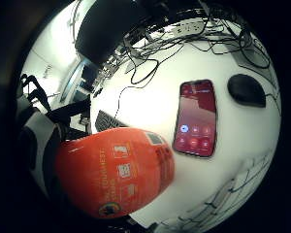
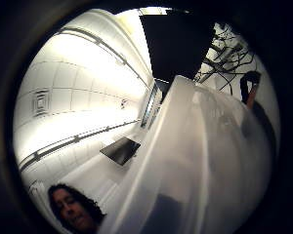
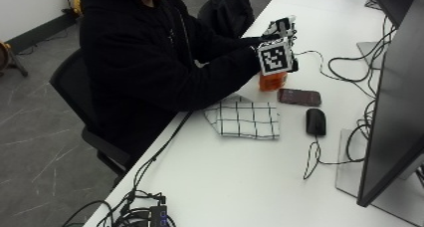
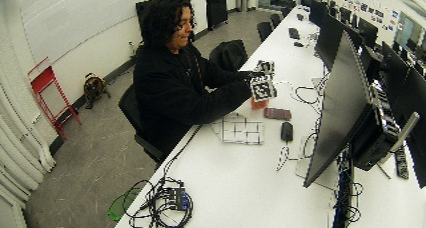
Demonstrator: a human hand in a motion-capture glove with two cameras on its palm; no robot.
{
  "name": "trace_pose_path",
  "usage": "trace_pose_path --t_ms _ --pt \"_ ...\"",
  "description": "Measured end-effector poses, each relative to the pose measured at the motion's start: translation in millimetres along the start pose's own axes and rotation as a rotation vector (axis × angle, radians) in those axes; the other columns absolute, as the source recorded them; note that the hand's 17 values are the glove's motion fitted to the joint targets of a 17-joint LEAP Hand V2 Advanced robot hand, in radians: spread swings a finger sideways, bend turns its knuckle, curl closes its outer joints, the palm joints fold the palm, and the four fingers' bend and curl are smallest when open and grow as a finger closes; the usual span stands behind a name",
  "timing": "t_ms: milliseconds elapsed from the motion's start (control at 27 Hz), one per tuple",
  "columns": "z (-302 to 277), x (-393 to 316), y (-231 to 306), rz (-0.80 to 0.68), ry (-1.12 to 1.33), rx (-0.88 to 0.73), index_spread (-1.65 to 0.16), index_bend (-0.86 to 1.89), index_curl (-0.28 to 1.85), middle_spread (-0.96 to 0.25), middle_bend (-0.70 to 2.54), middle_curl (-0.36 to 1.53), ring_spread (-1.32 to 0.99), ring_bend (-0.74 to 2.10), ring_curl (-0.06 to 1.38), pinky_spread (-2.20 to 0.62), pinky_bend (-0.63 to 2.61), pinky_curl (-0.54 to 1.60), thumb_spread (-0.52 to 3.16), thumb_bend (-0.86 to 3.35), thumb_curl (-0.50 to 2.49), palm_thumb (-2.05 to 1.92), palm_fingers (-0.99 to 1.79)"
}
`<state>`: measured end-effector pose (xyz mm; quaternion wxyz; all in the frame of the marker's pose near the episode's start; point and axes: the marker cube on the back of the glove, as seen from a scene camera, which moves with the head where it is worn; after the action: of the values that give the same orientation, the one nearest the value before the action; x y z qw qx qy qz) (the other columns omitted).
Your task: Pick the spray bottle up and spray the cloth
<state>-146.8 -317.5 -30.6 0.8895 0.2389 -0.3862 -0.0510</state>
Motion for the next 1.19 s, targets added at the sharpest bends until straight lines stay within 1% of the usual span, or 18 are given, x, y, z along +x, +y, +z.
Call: trace_pose_path --t_ms 74,148,334,482,668,779,853,965,1076,1187 --pt "1 -7 -5 0.006 -0.056 0.032 -0.29 0.40 0.65 -0.19 0.68 0.58 -0.21 0.72 0.50 -0.30 0.44 0.41 0.32 -0.03 0.87 0.92 1.39" --pt "3 -8 -6 0.011 -0.081 0.030 -0.29 0.40 0.65 -0.19 0.68 0.58 -0.21 0.72 0.50 -0.30 0.45 0.42 0.31 -0.03 0.87 0.92 1.39" --pt "-2 4 0 0.016 -0.014 -0.037 -0.29 0.40 0.65 -0.20 0.68 0.58 -0.22 0.73 0.50 -0.30 0.47 0.42 0.31 -0.03 0.87 0.92 1.39" --pt "1 -5 -6 0.025 -0.116 -0.020 -0.29 0.41 0.65 -0.20 0.69 0.58 -0.22 0.73 0.50 -0.31 0.46 0.42 0.31 -0.03 0.87 0.91 1.39" --pt "-7 9 -7 0.010 -0.013 -0.091 -0.30 0.39 0.65 -0.20 0.67 0.57 -0.21 0.72 0.49 -0.29 0.45 0.42 0.32 -0.03 0.87 0.91 1.34" --pt "-16 2 -2 0.001 -0.070 -0.153 -0.30 0.33 0.63 -0.19 0.64 0.56 -0.20 0.68 0.48 -0.28 0.48 0.42 0.34 -0.03 0.86 0.90 1.26" --pt "-23 4 -1 -0.008 -0.039 -0.155 -0.30 0.28 0.62 -0.19 0.59 0.54 -0.20 0.65 0.47 -0.26 0.50 0.42 0.37 -0.04 0.85 0.89 1.20" --pt "-33 9 3 -0.021 0.044 -0.176 -0.31 0.19 0.59 -0.19 0.53 0.52 -0.19 0.63 0.46 -0.20 0.45 0.41 0.44 -0.05 0.83 0.86 1.05" --pt "-40 2 16 -0.024 0.052 -0.256 -0.32 0.15 0.56 -0.19 0.49 0.50 -0.19 0.58 0.45 -0.12 0.37 0.40 0.58 -0.06 0.78 0.81 0.92" --pt "-52 -2 26 -0.019 0.052 -0.266 -0.33 0.06 0.50 -0.18 0.45 0.48 -0.18 0.55 0.44 -0.05 0.37 0.40 0.69 -0.05 0.74 0.77 0.76"
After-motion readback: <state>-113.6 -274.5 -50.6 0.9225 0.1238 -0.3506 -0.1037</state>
